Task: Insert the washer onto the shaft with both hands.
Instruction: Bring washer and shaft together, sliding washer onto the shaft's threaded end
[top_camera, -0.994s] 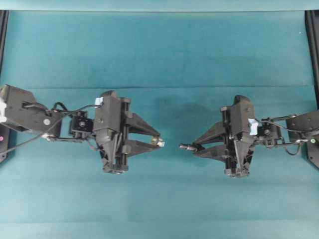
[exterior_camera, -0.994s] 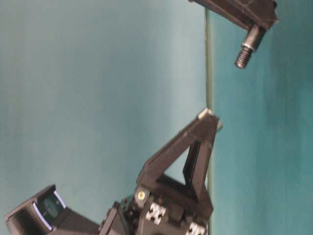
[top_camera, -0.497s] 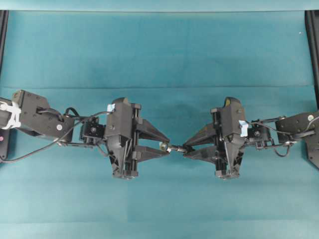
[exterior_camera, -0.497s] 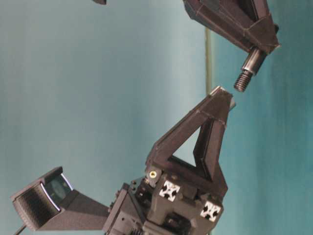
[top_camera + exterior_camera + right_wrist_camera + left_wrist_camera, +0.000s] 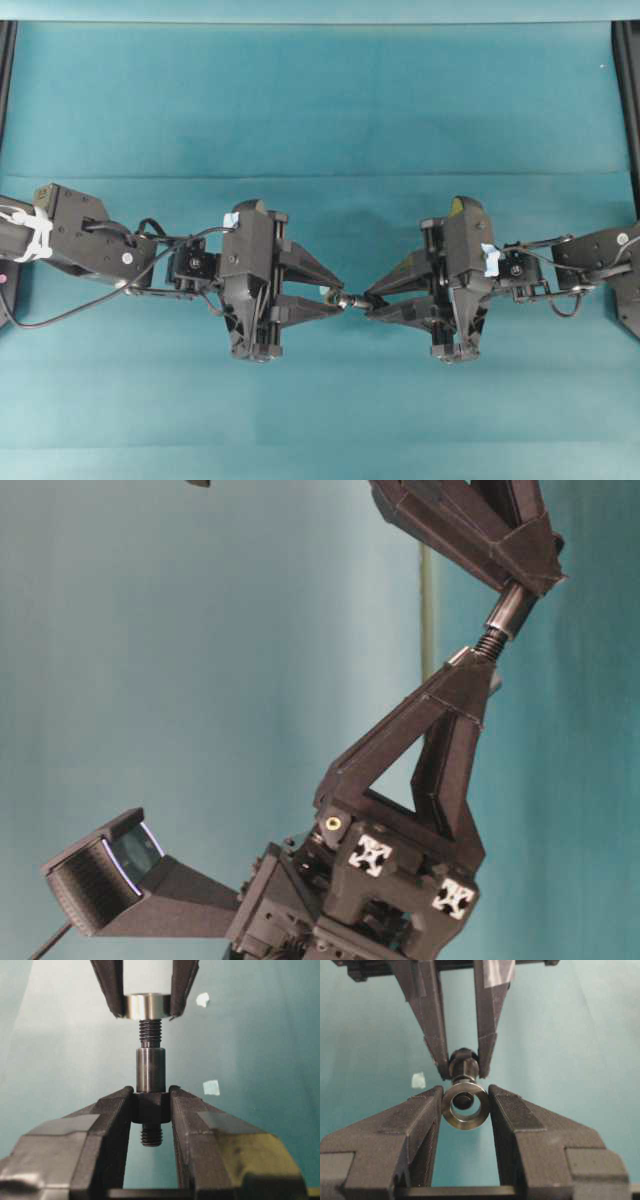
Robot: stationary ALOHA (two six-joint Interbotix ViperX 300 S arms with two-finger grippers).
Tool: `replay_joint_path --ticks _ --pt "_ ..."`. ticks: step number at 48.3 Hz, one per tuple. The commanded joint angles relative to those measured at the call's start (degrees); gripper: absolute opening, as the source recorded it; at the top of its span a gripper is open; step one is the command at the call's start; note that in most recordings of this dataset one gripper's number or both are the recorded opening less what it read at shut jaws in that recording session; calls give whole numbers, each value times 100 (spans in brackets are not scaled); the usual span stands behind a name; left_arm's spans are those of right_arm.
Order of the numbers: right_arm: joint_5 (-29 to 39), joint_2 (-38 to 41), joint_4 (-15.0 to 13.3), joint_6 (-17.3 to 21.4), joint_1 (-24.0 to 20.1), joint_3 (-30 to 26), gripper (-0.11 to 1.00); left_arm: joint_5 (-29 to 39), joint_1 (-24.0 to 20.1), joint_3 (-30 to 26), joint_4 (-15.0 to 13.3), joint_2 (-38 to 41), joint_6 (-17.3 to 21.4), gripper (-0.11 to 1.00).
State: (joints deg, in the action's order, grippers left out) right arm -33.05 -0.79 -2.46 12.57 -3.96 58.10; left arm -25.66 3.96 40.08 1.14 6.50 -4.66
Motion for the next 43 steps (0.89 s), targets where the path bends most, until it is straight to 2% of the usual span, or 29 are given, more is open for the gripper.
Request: replay_joint_path --ticks 1,37,43 --pt "-123 -35 26 70 -18 -79 0 -62 9 -79 0 -26 -18 37" --pt "-176 26 26 62 -26 -176 0 -62 9 -343 0 185 -9 37" --pt "-360 26 149 62 -26 -176 0 -53 9 -369 0 202 -9 37"
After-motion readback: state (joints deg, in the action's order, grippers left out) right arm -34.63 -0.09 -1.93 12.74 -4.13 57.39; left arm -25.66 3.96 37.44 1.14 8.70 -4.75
